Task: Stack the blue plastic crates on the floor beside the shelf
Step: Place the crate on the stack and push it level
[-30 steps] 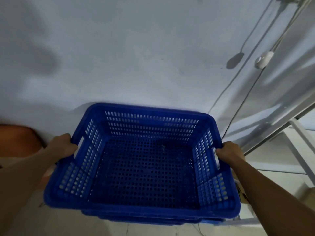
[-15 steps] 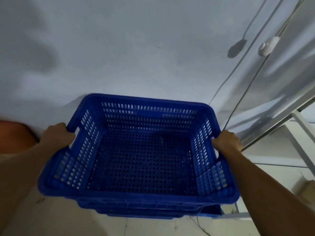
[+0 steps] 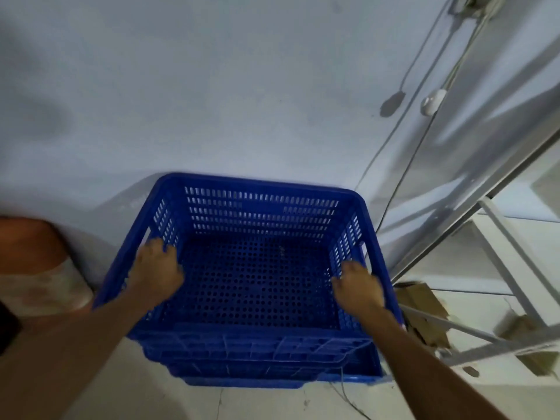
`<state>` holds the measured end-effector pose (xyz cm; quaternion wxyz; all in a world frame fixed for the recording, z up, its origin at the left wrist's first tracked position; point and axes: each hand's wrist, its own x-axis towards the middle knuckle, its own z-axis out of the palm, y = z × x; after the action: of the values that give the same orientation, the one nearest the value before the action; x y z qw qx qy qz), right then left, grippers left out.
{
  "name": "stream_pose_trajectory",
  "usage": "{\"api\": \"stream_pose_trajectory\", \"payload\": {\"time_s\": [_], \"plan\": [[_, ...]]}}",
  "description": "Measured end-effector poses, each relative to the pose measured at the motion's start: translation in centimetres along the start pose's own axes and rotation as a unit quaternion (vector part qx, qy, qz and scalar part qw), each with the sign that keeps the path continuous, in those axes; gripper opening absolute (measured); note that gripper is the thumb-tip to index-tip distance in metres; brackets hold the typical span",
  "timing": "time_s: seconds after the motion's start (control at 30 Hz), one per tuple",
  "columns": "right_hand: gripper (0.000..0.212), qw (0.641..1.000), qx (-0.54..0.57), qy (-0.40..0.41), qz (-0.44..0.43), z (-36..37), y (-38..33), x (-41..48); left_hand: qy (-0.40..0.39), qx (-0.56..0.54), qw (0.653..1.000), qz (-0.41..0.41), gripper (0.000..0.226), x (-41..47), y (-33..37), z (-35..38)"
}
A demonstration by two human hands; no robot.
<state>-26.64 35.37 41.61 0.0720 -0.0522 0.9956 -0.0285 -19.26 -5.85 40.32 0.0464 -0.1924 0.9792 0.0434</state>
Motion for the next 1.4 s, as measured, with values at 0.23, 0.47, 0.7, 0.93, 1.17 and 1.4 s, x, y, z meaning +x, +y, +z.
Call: {"api": "stream_pose_trajectory", "payload": {"time_s": [0.23, 0.47, 0.7, 0.93, 1.17, 1.4], "plan": [[0.062, 0.983, 0.032, -0.174, -0.046, 1.9, -9.8, -6.5, -0.188, -0.106, 0.974, 0.062, 0.050, -8.2, 11.5, 1.2], [0.067, 0.990, 0.017, -0.114, -0.076, 2.7, -9.7, -7.8, -0.112, -0.042, 0.991, 0.060, 0.056, -10.9, 13.3, 2.0], [0.070, 0.995, 0.005, -0.060, -0.084, 3.2, -9.7, -7.9, -0.097, 0.057, 0.990, 0.082, 0.039, -10.4, 13.7, 2.3], [0.064, 0.997, -0.001, 0.018, -0.077, 4.0, -10.1, -8.3, -0.008, 0.036, 0.997, 0.074, 0.051, -10.9, 13.5, 2.9], [0.063, 0.998, -0.013, 0.020, -0.061, 3.7, -10.5, -9.3, -0.011, -0.008, 0.997, 0.082, 0.050, -11.6, 13.0, 3.2], [0.060, 0.996, -0.049, 0.055, -0.044, 4.5, -10.6, -7.9, 0.000, -0.032, 0.996, 0.084, 0.060, -10.5, 13.2, 3.4]]}}
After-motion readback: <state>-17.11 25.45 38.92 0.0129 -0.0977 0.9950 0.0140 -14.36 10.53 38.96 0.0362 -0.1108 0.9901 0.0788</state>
